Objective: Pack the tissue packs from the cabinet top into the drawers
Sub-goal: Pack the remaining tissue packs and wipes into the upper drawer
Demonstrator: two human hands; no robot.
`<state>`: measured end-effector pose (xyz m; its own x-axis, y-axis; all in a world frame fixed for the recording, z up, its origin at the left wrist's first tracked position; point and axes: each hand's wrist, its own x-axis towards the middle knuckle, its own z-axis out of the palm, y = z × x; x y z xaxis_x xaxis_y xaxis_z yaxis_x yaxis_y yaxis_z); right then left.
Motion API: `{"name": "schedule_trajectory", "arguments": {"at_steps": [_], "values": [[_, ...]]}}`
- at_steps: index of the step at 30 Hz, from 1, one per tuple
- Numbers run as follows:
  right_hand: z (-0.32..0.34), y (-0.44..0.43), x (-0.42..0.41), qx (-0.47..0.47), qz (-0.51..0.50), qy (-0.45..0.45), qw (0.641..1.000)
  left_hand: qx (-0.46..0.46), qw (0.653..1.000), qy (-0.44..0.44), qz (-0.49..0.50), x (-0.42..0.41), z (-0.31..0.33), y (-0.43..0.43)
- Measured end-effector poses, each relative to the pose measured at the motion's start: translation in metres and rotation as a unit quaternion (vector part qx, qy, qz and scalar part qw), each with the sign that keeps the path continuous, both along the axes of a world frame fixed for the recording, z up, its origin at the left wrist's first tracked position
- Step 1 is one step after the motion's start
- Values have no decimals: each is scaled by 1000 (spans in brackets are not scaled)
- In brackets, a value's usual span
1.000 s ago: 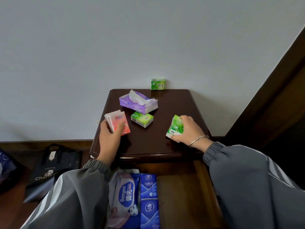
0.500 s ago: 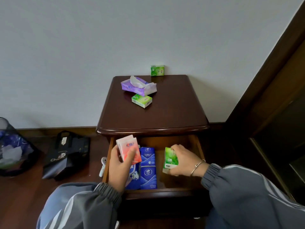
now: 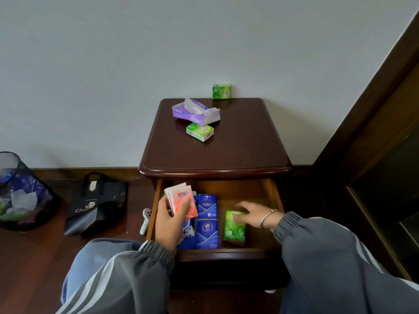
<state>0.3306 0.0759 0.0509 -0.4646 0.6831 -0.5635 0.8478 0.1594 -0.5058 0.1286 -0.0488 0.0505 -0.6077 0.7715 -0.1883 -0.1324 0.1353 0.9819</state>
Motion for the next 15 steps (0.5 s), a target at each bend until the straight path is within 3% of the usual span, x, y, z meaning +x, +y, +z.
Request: {"name": "schedule_trajectory", "arguments": {"at_steps": [10,15], "values": [[-1,-25,-15,9,101,-23,995,-21,1000,-10,-15,-4,-8,2],[2,-27,-9,-24,59,-7,998,-14,998,-27,-58,-1,-6,2]]}}
